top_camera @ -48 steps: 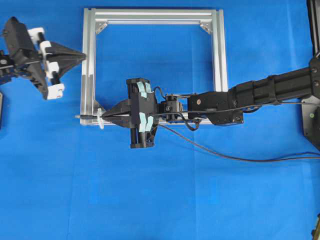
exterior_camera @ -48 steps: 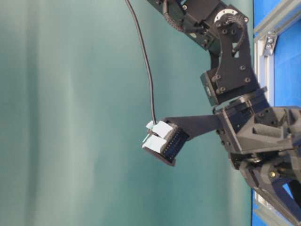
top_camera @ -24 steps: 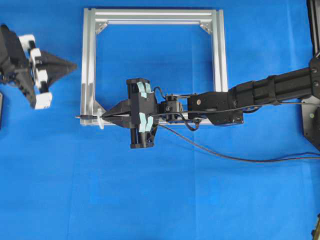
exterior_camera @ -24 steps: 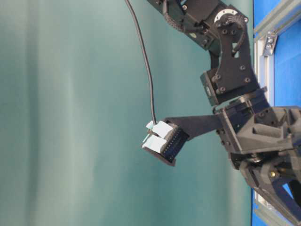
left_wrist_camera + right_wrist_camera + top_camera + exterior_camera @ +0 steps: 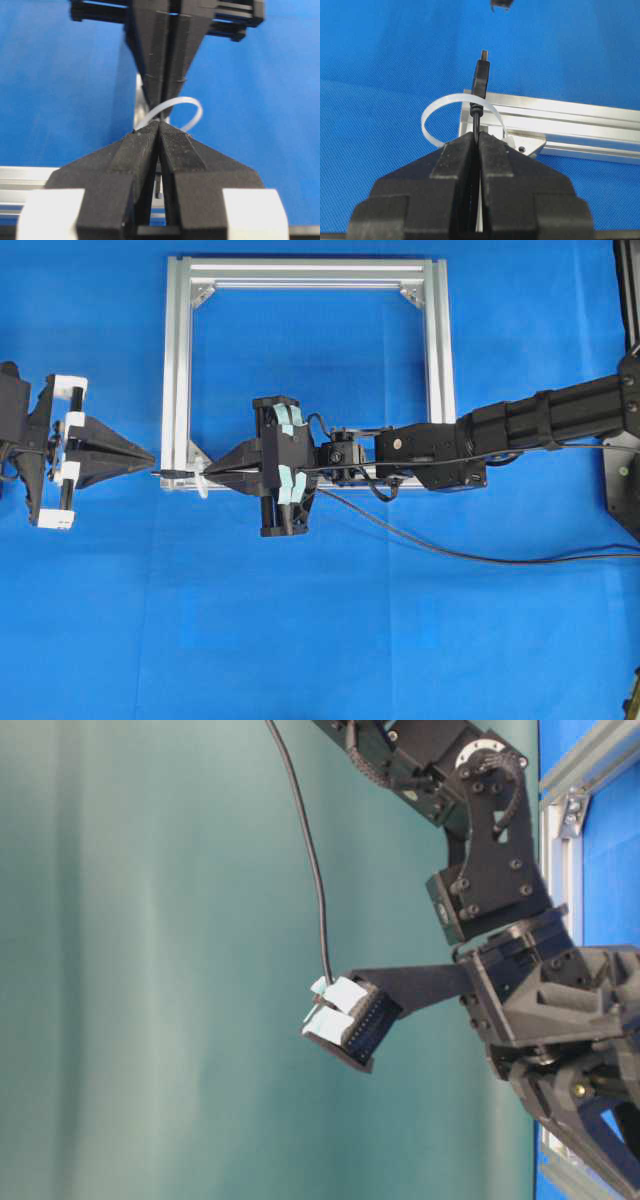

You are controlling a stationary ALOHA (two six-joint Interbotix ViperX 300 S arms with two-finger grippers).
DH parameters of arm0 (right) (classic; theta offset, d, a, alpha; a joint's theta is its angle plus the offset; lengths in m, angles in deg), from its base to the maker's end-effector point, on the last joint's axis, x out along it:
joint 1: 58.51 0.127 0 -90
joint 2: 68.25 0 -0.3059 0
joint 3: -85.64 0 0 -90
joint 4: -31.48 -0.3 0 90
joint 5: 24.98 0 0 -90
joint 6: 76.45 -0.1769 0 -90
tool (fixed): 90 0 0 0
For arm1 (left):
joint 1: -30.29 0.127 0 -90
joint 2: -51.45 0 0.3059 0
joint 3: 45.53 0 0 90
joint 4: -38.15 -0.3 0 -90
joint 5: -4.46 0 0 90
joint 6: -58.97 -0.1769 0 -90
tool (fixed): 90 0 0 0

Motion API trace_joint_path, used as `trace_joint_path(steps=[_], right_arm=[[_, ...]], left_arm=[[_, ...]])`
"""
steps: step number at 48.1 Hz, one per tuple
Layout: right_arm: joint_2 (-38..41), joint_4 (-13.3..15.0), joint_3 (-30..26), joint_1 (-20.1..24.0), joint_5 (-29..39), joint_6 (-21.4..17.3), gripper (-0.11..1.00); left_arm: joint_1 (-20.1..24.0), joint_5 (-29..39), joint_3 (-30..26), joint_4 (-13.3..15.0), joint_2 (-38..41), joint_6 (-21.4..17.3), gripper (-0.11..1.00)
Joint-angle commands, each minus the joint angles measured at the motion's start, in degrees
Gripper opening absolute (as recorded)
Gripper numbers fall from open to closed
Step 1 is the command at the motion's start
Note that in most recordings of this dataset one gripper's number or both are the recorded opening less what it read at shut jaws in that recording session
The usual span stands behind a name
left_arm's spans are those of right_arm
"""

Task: Insert the wire through the string loop located on the left side.
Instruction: 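Move the left gripper down and right toward the protruding plug, opening it, then close the left gripper on the plug beyond the loop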

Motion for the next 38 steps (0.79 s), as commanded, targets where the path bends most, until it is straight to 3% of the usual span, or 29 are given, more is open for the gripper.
trace_joint_path(steps=[1, 22, 26, 35, 38], right_arm=[[-1.32, -0.09, -0.53, -0.18, -0.18, -0.09, 0.00], [-1.32, -0.09, -0.53, -0.18, -0.18, -0.09, 0.00], [-1.32, -0.09, -0.53, -0.26, -0.09, -0.09, 0.00], [-1.32, -0.09, -0.53, -0.26, -0.18, -0.09, 0.00], [-1.32, -0.09, -0.53, -0.26, -0.18, -0.09, 0.00]], left_arm=[[-0.35, -0.62, -0.53, -0.18, -0.26, 0.00, 0.00], [-0.44, 0.26, -0.53, -0.18, 0.00, 0.09, 0.03], [-0.44, 0.26, -0.62, -0.18, 0.00, 0.09, 0.20], [-0.44, 0.35, -0.79, -0.26, -0.09, 0.09, 0.76], [-0.44, 0.35, -0.79, -0.18, -0.09, 0.18, 0.88]])
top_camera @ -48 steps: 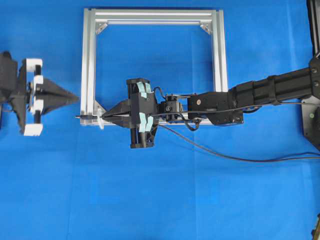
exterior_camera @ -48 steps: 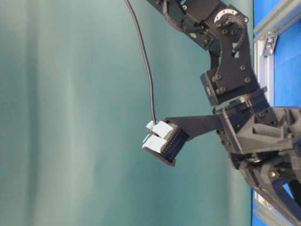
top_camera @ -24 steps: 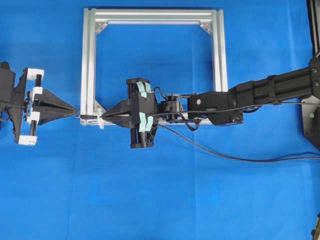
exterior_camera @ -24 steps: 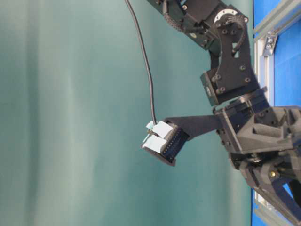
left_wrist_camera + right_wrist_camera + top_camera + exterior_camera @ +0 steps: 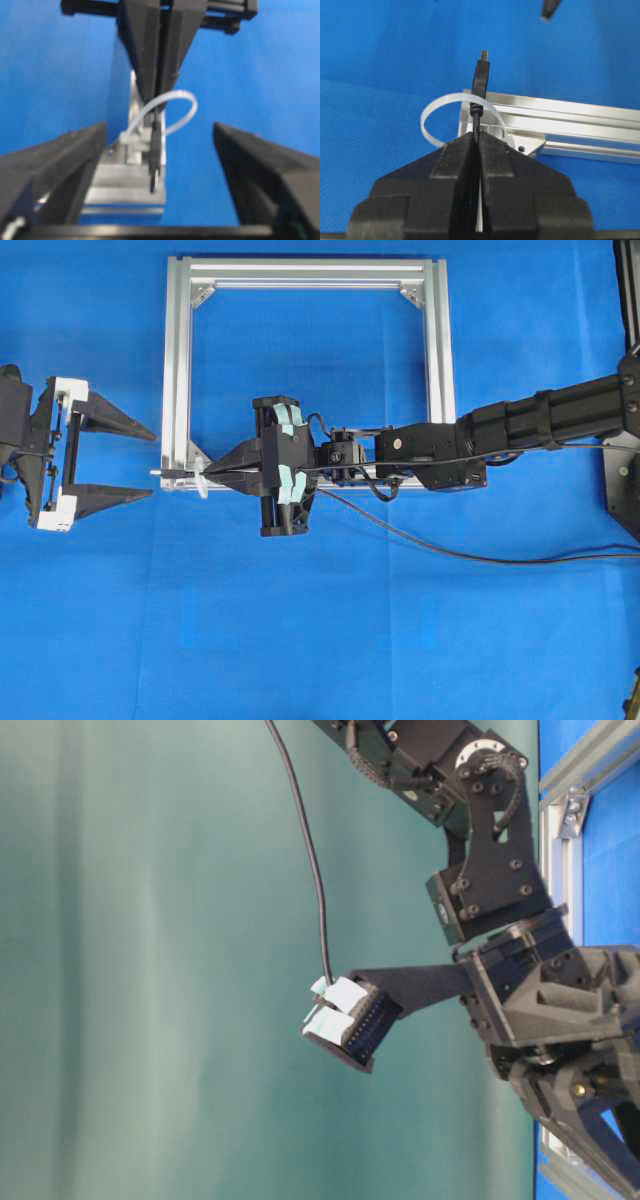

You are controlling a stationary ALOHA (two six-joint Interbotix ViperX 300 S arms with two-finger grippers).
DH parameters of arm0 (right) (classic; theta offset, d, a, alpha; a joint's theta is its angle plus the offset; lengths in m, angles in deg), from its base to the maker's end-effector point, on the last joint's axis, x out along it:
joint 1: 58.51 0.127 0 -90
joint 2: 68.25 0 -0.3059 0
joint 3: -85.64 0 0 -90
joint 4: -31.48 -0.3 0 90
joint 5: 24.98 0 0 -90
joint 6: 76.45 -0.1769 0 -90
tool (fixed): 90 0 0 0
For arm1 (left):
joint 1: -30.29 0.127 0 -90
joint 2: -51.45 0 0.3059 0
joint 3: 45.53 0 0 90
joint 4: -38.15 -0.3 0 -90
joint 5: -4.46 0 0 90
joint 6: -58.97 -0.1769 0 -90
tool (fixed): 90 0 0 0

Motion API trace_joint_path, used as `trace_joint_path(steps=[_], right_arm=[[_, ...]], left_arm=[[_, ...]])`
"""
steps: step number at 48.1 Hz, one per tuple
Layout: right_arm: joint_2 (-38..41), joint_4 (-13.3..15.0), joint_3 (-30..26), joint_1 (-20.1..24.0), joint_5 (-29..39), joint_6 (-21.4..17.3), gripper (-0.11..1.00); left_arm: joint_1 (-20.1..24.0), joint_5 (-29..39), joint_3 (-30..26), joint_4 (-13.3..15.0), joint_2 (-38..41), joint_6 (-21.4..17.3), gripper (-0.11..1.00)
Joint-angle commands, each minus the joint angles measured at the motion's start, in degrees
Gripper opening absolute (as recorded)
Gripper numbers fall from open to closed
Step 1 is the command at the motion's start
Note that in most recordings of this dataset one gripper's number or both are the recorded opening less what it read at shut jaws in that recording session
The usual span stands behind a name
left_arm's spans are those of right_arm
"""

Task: Insert the wire through the string loop located on the left side.
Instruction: 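Close the left gripper on the plug beyond the loop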

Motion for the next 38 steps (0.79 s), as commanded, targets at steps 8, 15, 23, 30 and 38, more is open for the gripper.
trace_joint_path(steps=[8, 15, 23, 30, 38], right_arm=[[-1.23, -0.09, -0.44, -0.26, -0.26, -0.09, 0.00], [-1.32, -0.09, -0.44, -0.26, -0.18, -0.09, 0.00], [-1.32, -0.09, -0.44, -0.26, -0.18, -0.09, 0.00], [-1.32, -0.09, -0.44, -0.26, -0.18, -0.09, 0.00], [-1.32, -0.09, -0.44, -0.35, -0.18, -0.09, 0.00]], left_arm=[[-0.18, 0.53, -0.79, -0.09, 0.35, 0.00, 0.88], [-0.18, 1.58, -1.58, -0.09, 2.99, 0.18, 0.88], [-0.18, 1.41, -3.78, -0.09, 8.88, 0.18, 0.88], [-0.18, 1.41, -5.01, -0.18, 12.48, 0.18, 0.87], [-0.18, 0.97, -5.10, -0.09, 12.66, 0.18, 0.87]])
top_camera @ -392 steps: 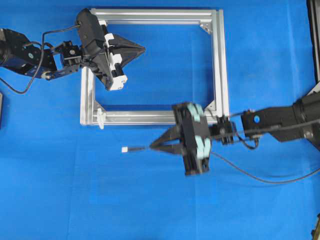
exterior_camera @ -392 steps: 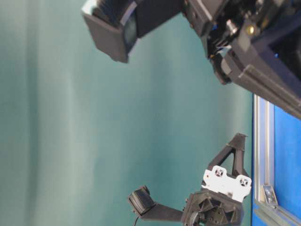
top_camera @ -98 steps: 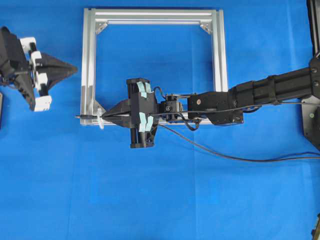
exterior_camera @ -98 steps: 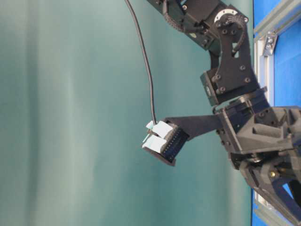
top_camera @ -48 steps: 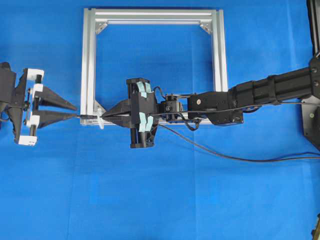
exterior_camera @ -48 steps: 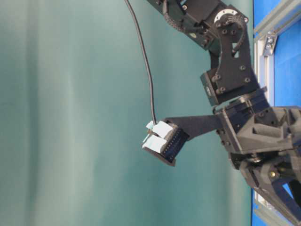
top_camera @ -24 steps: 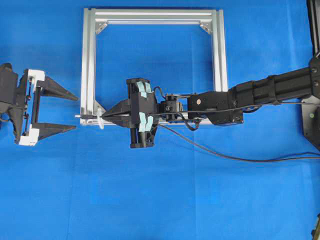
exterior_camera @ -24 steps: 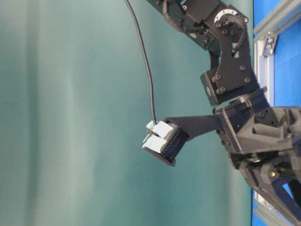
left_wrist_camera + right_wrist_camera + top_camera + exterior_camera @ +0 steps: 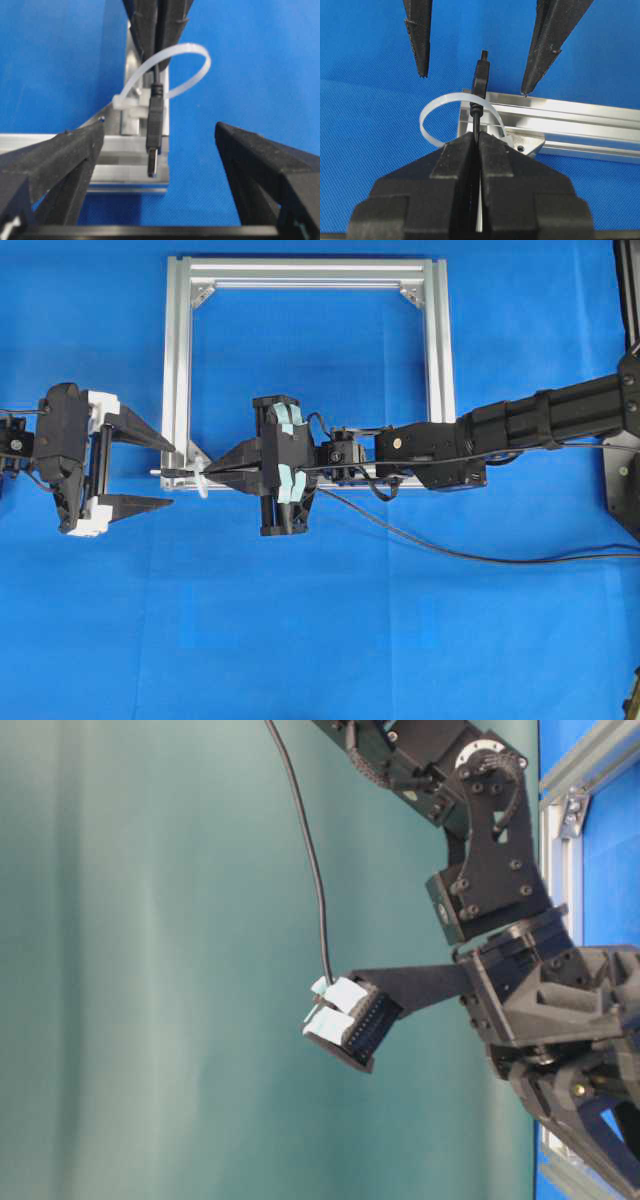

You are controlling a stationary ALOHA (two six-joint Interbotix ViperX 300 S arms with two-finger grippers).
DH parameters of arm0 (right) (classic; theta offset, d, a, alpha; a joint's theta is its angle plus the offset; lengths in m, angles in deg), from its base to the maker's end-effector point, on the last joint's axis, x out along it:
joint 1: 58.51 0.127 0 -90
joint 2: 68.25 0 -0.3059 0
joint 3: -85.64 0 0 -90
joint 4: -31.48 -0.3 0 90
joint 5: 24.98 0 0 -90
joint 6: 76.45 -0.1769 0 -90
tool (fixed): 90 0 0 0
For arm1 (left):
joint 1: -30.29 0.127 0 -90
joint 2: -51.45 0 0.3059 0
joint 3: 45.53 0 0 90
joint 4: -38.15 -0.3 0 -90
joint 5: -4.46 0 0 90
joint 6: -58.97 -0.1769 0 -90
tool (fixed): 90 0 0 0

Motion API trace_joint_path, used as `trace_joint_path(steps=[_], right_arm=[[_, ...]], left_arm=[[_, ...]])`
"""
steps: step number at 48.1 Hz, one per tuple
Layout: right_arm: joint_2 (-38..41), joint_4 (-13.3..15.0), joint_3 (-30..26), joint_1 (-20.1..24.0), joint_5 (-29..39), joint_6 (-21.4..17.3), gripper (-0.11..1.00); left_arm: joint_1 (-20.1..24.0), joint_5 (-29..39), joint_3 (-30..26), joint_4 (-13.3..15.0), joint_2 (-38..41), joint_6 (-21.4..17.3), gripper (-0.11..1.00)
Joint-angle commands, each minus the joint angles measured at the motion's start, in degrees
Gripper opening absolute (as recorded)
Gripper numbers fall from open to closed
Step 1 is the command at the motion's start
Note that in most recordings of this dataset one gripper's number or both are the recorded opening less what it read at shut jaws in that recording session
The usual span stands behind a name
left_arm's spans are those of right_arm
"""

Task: Insert the wire through the string loop located on the left side.
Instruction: 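Close the left gripper on the plug beyond the loop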

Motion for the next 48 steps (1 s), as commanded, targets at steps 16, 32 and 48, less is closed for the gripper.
trace_joint_path(steps=[16, 32, 48], right_arm=[[-1.32, -0.18, -0.44, -0.26, -0.18, -0.09, 0.00], [-1.32, -0.18, -0.35, -0.26, -0.26, -0.09, 0.00], [-1.32, -0.18, -0.35, -0.26, -0.26, -0.09, 0.00]], left_arm=[[-0.18, -0.62, -0.70, -0.09, -0.26, 0.00, 0.87], [-0.18, -0.53, -0.88, -0.09, -0.18, 0.00, 0.87], [-0.18, 1.32, -1.93, -0.09, 0.35, 0.18, 0.72]])
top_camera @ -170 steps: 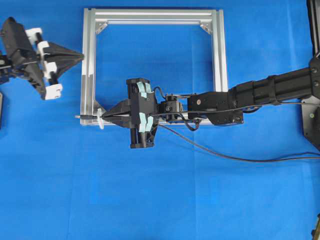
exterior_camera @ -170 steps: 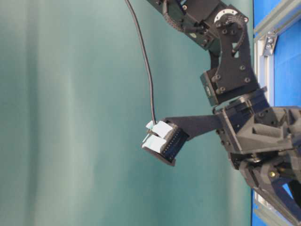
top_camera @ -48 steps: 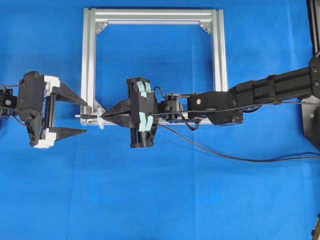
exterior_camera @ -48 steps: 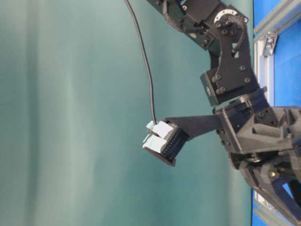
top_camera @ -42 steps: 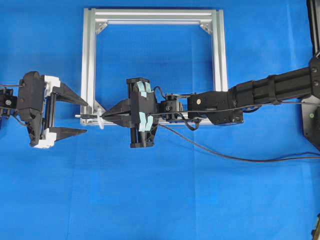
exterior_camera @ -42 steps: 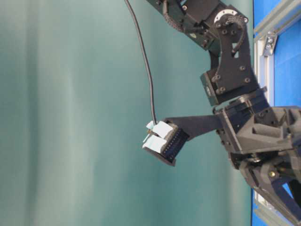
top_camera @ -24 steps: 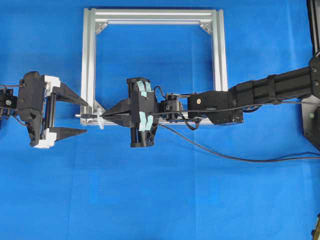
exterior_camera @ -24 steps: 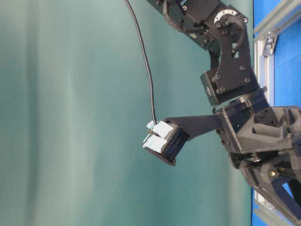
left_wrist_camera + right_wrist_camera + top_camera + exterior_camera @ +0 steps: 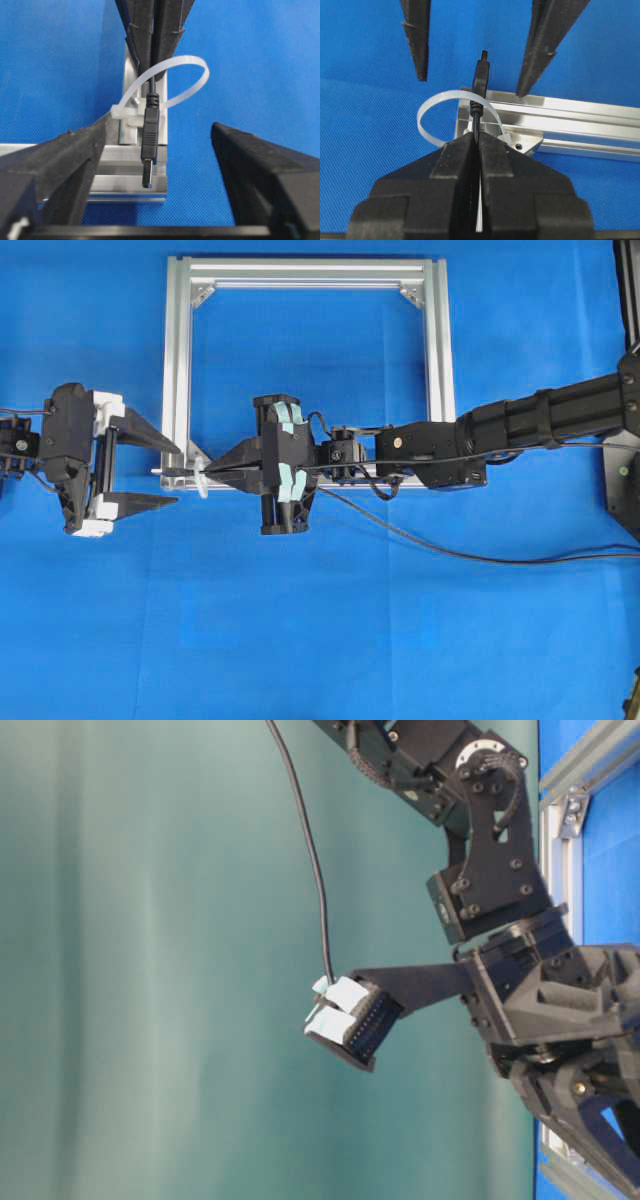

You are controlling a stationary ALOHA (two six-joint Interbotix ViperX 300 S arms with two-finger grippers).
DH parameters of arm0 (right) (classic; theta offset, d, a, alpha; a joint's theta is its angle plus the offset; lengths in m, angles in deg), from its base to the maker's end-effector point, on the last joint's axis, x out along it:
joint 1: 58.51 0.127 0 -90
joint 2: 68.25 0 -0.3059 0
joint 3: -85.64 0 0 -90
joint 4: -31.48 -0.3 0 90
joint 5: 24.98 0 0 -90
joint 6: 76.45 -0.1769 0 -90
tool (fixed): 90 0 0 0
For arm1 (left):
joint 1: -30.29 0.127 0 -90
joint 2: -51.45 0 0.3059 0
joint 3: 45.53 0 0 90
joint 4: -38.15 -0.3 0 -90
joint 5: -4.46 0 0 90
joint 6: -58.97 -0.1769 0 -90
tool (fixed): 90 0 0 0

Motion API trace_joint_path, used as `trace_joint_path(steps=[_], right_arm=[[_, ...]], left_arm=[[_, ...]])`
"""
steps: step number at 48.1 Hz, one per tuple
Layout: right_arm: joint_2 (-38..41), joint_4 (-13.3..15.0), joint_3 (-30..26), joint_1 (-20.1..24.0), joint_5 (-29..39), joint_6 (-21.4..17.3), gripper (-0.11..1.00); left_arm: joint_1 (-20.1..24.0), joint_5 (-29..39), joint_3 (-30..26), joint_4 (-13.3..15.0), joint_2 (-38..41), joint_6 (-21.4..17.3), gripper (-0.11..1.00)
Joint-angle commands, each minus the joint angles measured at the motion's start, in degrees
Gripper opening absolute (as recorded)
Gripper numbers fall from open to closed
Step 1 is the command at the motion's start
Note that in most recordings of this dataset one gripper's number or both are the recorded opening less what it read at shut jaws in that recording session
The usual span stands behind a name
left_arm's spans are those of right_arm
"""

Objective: Insert the wire through the string loop located on the left side.

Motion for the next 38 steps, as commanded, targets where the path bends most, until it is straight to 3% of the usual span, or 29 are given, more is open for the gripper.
trace_joint_path(steps=[1, 11, 38], right_arm=[[-1.32, -0.09, -0.44, -0.18, -0.26, -0.09, 0.00], [-1.32, -0.09, -0.44, -0.18, -0.26, -0.09, 0.00], [-1.32, 0.00, -0.44, -0.18, -0.18, -0.44, 0.00]], left_arm=[[-0.18, 0.53, -0.79, -0.18, -0.26, 0.09, 0.66], [-0.18, 0.70, -0.62, -0.18, -0.35, 0.09, 0.08], [-0.18, 0.70, -0.70, -0.18, -0.35, 0.18, 0.08]])
